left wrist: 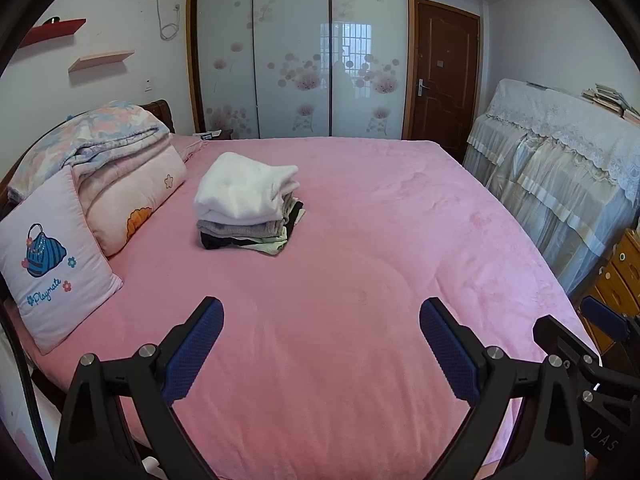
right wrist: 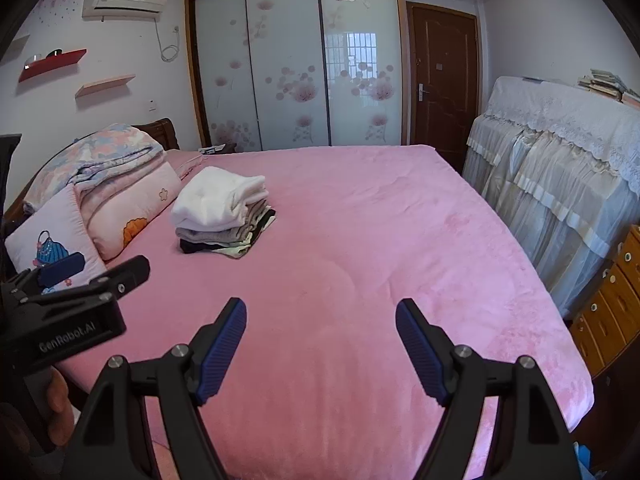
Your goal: Fold large clothes
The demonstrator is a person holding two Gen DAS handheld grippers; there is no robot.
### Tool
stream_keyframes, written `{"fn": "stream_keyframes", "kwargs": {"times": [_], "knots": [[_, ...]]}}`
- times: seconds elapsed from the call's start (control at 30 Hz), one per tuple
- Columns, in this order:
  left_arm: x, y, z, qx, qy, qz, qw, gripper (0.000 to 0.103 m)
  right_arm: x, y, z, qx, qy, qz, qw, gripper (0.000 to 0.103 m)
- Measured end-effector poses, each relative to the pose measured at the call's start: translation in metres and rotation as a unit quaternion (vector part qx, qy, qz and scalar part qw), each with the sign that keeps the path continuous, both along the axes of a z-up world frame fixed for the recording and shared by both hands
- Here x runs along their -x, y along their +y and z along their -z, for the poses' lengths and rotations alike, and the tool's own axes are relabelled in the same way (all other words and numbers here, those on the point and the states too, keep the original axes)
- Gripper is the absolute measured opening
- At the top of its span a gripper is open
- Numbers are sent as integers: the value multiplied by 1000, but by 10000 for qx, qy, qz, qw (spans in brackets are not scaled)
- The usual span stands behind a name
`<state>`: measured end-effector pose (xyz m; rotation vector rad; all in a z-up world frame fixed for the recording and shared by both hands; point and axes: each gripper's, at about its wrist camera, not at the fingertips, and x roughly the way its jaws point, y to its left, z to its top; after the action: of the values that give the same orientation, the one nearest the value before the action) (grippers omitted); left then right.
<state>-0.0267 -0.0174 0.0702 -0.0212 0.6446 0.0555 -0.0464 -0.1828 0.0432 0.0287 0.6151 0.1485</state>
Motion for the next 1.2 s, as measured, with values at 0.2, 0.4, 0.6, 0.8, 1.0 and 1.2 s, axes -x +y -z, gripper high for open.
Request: {"fn": "stream_keyframes", "kwargs": {"times": [0.2, 0.4, 0.6, 0.8, 1.0, 1.2], "knots": [[5, -3, 13, -8, 17, 35, 10000, 98, 3, -3, 10, 48, -73, 246, 9997, 78], [0, 0, 25, 114, 141, 64, 9998, 98, -3, -9, 30, -98, 179, 365, 9991, 78], [-3, -3, 33, 91, 218, 133, 9996, 98, -5, -1, 38, -58, 242, 297, 9992, 78], [-7, -4, 38, 37, 265, 192, 9995, 98, -4, 3, 38, 39, 140, 342, 9993, 78], [-7, -8, 40, 0, 299, 199, 9994, 98, -8, 3, 38, 77, 125, 425, 9990, 78], [-7, -7, 42, 4, 333, 197, 9993, 98, -10, 2, 38, 85, 126, 451, 9989, 78]]}}
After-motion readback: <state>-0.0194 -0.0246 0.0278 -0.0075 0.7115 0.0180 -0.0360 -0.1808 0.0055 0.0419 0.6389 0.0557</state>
